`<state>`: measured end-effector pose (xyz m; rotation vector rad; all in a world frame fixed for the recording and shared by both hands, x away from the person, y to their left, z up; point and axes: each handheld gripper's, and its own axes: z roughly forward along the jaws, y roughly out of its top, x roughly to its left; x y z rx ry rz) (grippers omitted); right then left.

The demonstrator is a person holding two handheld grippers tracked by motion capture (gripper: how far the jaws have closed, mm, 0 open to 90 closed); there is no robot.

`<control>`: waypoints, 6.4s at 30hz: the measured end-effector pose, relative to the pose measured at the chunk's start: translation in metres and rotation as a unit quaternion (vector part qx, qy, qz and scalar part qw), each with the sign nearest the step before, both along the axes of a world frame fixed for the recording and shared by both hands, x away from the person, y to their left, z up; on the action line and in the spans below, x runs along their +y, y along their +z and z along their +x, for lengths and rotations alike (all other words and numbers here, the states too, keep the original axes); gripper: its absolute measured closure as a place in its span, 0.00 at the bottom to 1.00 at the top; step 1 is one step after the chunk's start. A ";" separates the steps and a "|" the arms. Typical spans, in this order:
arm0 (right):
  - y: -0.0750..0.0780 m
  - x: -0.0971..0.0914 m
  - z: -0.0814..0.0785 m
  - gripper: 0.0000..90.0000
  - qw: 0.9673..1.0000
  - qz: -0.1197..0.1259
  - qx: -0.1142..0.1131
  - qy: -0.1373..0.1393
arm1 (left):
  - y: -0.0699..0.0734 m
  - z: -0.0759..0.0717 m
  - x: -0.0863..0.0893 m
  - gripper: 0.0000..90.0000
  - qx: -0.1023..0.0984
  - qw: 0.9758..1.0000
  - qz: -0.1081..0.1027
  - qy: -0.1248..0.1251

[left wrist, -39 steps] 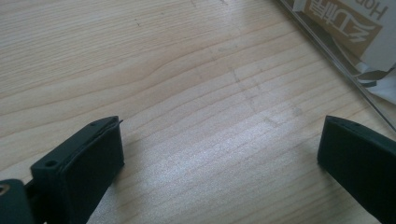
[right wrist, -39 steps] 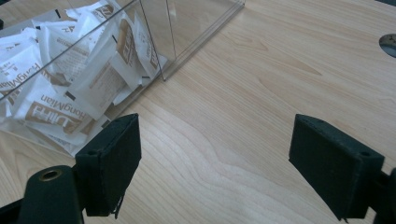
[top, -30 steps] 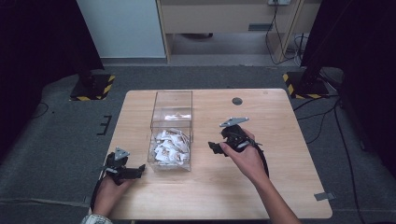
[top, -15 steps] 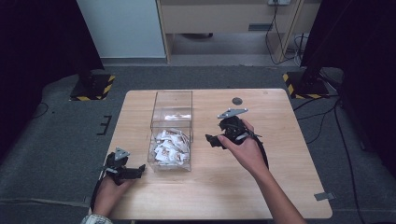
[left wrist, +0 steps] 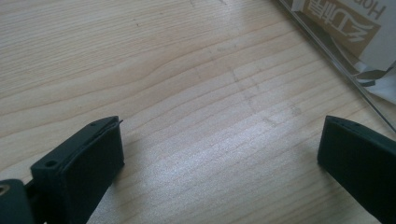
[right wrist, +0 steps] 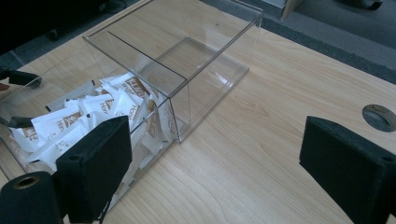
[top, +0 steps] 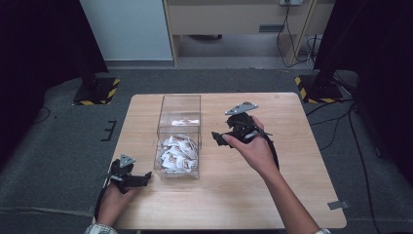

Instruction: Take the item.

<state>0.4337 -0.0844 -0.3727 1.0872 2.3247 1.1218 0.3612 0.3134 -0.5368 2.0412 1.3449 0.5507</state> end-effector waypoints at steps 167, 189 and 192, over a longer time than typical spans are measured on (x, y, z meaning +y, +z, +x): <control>-0.015 0.090 -0.012 1.00 0.991 0.011 0.015 0.136 | 0.000 0.002 -0.001 0.00 0.001 1.000 -0.001 0.001; -0.002 0.070 -0.014 1.00 0.992 0.025 0.006 0.125 | 0.000 0.002 -0.001 0.00 0.001 1.000 -0.001 0.002; -0.001 0.066 -0.014 1.00 0.992 0.025 0.004 0.122 | 0.000 0.002 -0.001 0.00 0.001 1.000 -0.001 0.002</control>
